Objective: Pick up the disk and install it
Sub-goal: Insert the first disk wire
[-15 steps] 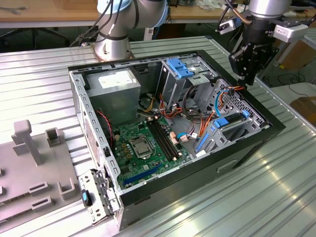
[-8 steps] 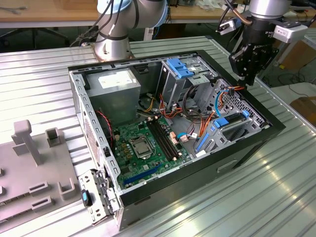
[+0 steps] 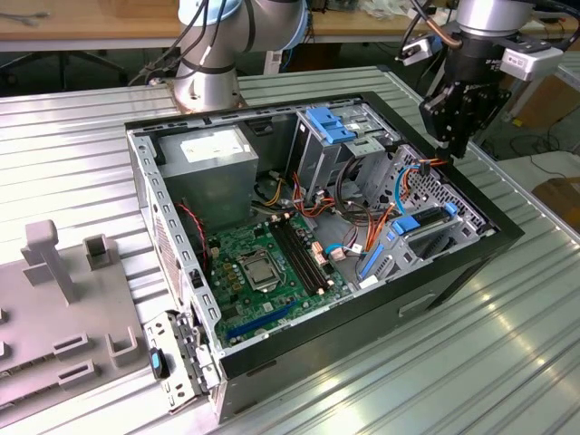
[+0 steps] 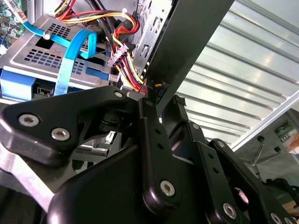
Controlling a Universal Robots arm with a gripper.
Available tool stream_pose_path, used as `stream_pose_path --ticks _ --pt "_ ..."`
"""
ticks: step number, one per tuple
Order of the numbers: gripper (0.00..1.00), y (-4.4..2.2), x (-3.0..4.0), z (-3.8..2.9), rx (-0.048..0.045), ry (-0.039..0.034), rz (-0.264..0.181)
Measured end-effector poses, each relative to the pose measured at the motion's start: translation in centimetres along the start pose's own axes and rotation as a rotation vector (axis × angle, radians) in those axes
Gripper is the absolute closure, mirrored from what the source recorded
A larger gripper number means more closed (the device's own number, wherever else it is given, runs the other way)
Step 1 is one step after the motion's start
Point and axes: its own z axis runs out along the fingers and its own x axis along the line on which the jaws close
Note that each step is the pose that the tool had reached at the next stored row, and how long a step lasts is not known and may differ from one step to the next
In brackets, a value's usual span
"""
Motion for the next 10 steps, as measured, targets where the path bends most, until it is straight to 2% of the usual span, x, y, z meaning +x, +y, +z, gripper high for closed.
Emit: stream_pose_path --ticks 1,2,10 --pt "0.69 0.00 0.00 0.00 0.0000 0.0000 0.000" --pt "0.76 0.00 0.00 0.00 0.0000 0.0000 0.000" --pt "0.76 -0.01 -0.01 0.05 -0.0001 0.0000 0.000"
